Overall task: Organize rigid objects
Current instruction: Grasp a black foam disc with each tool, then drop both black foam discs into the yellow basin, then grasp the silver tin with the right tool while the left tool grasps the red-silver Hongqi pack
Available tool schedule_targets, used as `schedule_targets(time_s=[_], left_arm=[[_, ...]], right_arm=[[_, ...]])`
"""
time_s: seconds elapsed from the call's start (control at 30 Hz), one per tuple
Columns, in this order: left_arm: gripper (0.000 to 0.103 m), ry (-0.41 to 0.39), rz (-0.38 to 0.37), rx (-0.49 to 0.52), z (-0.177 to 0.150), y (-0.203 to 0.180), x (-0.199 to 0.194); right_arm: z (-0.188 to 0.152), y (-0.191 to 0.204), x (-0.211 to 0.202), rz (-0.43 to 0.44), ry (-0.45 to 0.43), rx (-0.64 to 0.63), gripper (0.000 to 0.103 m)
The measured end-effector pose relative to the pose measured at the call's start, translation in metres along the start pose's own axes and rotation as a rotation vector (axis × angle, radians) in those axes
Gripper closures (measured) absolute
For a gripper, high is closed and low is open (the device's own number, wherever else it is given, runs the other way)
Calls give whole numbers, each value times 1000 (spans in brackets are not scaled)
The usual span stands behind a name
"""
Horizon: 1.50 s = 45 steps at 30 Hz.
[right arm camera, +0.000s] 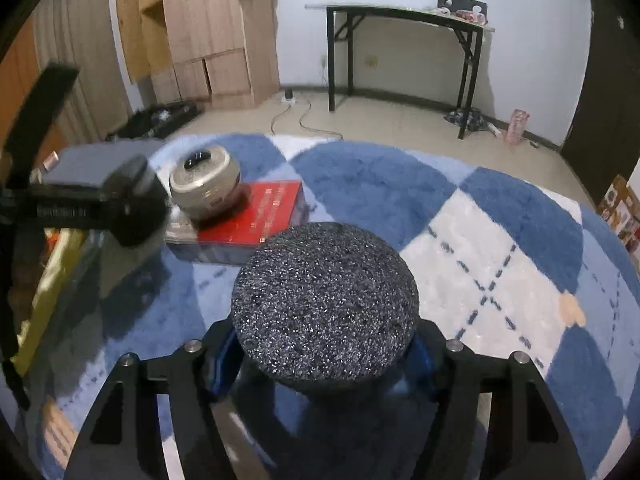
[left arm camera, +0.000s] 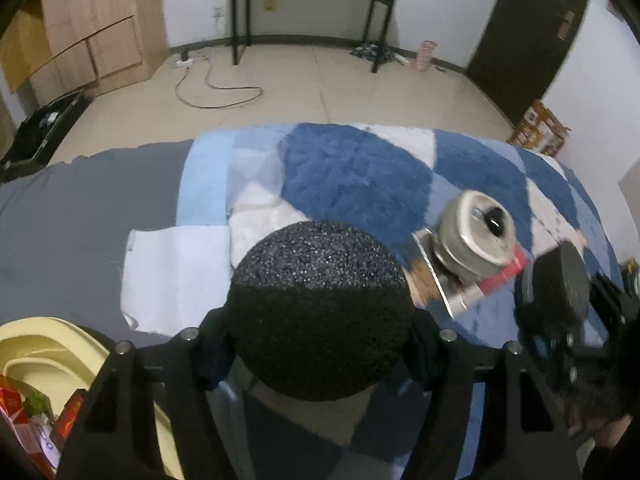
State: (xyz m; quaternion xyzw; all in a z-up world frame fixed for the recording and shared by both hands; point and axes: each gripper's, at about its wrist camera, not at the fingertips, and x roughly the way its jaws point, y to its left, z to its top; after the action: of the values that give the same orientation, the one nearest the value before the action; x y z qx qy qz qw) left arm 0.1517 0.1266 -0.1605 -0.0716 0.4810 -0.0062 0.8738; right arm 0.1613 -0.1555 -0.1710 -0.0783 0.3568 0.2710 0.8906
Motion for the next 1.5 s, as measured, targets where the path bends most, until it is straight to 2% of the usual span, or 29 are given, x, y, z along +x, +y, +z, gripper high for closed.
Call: schedule_targets(time_s=[0.1,0.23,0.3,0.37,0.43,0.5,0.57,0.63,0.67,0.73,0.83,0.9,1.1,1.13,1.17,1.2,1.23,1.3,1.4,1.5], left_arm=[[35,-82,-33,-33,-7,10,-46],[35,-180,-10,-47,-39,44,-137],[35,-195,22,-107,-61,74,-172],[35,-160,60,-182,-90,108,-193],[35,-80,96,-272,-119,142,-197],[35,-44,91,-311,-144,164,-196],[35,-25,96,-322,-159,176,-188],[34,-32,90,-335,-171,183,-176],[34,-38,74,-345,-174,187,-171],[34,-49,58,-354,-175,190,-158],[34,-11,66,-366,-180,201,-139],[34,-13,52,-378,-182,207,-134],[33,-6,2,-397,-186,214,-134],[32,-21,-16,-424,-189,216,-141],[22,-36,-26,-439,-191,217,-149],[5,-54,-27,-450,-193,217,-156],[0,-83,-16,-460,-194,217,-167],[0,-134,-3,-456,-191,214,-184],[0,-130,9,-430,-173,205,-193],[0,-125,11,-369,-147,179,-196]], right_arm=[[1,4,-18,0,-59,-6,36],[13,47,-53,106,-129,-109,36],[26,79,-59,182,-136,-156,36],[43,119,-64,279,-134,-197,36],[56,152,-62,365,-101,-222,36],[68,190,-54,440,-54,-244,36],[72,227,-40,449,-21,-308,36],[73,262,-15,467,62,-346,36],[70,281,-1,461,100,-367,36],[72,300,24,433,123,-406,36],[72,323,56,392,183,-425,36],[75,334,70,363,194,-431,36],[74,346,77,359,195,-410,34],[74,345,73,364,181,-405,26],[75,342,64,366,142,-394,12],[72,333,52,366,104,-377,6],[73,325,43,372,66,-352,1],[76,296,20,365,-18,-281,0],[75,237,-9,297,-121,-182,0],[66,165,-18,143,-172,-110,0]])
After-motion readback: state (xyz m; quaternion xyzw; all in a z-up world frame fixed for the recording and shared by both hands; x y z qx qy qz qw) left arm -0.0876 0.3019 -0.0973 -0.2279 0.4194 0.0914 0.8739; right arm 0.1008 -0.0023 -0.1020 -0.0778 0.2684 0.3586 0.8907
